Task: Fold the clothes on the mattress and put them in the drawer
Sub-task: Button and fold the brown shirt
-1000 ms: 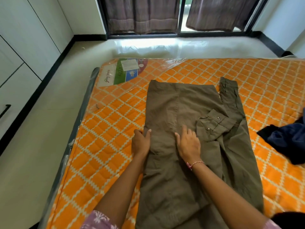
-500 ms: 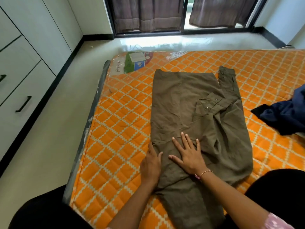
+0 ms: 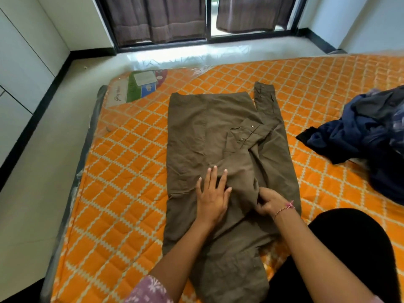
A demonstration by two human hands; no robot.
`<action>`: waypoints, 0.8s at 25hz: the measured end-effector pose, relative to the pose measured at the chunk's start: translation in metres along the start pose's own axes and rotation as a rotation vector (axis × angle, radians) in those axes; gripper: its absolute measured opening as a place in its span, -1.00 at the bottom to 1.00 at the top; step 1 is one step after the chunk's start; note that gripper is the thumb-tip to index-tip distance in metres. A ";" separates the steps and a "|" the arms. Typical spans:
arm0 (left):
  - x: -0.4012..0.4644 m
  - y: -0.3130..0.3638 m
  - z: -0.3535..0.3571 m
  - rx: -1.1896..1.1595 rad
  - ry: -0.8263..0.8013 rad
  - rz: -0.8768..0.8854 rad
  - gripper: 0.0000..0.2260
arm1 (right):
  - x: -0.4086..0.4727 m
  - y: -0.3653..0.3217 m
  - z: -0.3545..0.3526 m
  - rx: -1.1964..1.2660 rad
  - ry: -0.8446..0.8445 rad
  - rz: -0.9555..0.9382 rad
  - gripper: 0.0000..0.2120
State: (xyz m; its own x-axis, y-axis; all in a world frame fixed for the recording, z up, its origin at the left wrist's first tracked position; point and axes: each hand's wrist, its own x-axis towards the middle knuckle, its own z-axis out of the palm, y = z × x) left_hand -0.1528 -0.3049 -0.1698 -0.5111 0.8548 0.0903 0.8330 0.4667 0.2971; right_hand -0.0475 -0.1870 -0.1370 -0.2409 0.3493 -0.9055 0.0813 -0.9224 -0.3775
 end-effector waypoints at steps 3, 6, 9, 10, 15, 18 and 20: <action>-0.001 -0.005 0.017 -0.004 -0.054 -0.017 -0.35 | 0.006 0.003 0.018 -0.011 -0.140 -0.102 -0.83; -0.008 -0.009 0.028 0.069 -0.079 -0.027 -0.28 | 0.005 -0.005 0.044 0.285 -0.159 -0.370 -0.57; -0.012 -0.011 0.035 0.100 -0.092 -0.020 -0.28 | 0.004 -0.033 0.058 0.488 -0.259 -0.393 -0.52; -0.013 -0.012 0.035 0.123 -0.083 -0.012 -0.26 | 0.005 -0.044 0.059 0.525 -0.310 -0.416 -0.49; -0.015 -0.013 0.042 0.165 0.017 0.053 -0.23 | 0.001 -0.103 0.059 0.578 -0.575 -0.585 -0.18; -0.002 -0.010 0.036 0.109 0.160 0.128 -0.35 | -0.001 -0.127 0.058 0.493 -0.572 -0.636 -0.24; 0.035 0.016 0.009 -0.295 0.262 0.140 -0.58 | 0.003 -0.129 0.055 0.387 -0.586 -0.627 -0.25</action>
State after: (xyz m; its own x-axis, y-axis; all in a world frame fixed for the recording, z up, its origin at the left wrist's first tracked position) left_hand -0.1553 -0.2658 -0.1703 -0.4653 0.8008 0.3771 0.8214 0.2319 0.5211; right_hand -0.1117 -0.0758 -0.0798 -0.5885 0.7595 -0.2773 -0.5298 -0.6213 -0.5774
